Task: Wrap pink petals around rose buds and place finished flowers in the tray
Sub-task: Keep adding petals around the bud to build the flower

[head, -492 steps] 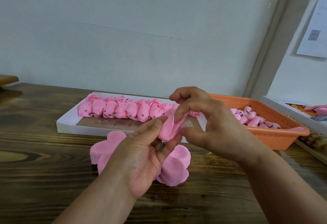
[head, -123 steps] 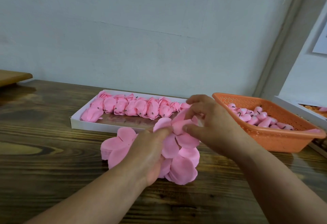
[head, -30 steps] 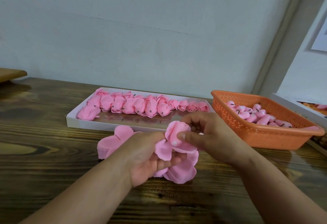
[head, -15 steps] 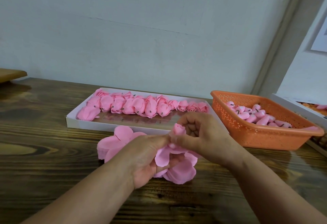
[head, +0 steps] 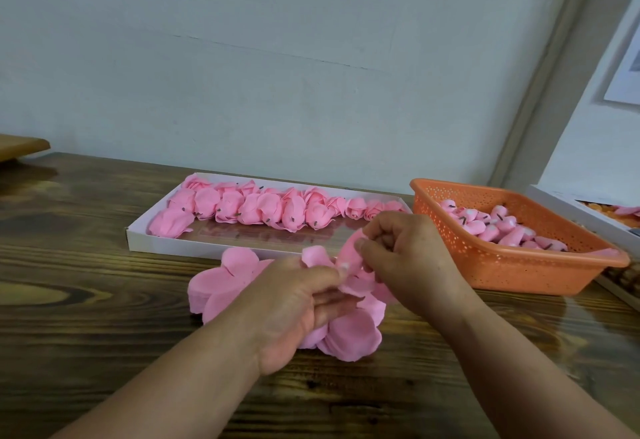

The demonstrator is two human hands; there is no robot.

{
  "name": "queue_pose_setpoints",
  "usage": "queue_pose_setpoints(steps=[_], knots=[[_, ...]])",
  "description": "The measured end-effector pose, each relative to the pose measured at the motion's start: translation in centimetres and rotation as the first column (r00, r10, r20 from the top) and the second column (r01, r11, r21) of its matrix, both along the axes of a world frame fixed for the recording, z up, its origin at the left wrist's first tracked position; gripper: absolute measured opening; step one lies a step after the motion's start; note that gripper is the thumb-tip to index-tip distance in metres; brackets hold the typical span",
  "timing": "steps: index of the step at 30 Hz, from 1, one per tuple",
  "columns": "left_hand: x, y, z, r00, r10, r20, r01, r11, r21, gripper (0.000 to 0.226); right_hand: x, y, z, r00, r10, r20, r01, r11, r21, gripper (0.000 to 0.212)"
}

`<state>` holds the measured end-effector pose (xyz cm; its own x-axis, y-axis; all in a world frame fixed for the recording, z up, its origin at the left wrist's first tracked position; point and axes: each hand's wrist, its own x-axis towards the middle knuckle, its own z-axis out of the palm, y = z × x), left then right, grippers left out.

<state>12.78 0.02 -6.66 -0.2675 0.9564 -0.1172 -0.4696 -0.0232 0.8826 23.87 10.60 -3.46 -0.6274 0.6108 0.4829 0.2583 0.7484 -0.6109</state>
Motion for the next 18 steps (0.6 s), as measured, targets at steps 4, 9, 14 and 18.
queue_pose_setpoints(steps=[4,9,14,18], knots=[[0.2,0.1,0.2,0.994,0.04,-0.099,-0.049,0.994,-0.099,0.029,0.1,-0.5,-0.1,0.994,0.021,0.104,-0.027,0.998,0.06,0.012],[-0.3,0.2,1.0,0.978,0.015,-0.208,-0.05,0.985,-0.165,0.036,0.5,-1.3,0.7,0.97,0.093,0.226,-0.134,0.976,0.172,0.009],[-0.3,0.5,1.8,0.951,-0.003,-0.31,-0.055,0.982,-0.179,0.045,0.2,-1.8,1.5,0.948,0.115,0.296,-0.191,0.951,0.242,0.011],[-0.4,0.7,2.4,0.926,-0.047,-0.375,-0.024,0.983,-0.181,0.069,-0.1,-1.7,1.4,0.964,0.073,0.255,-0.141,0.955,0.26,0.013]])
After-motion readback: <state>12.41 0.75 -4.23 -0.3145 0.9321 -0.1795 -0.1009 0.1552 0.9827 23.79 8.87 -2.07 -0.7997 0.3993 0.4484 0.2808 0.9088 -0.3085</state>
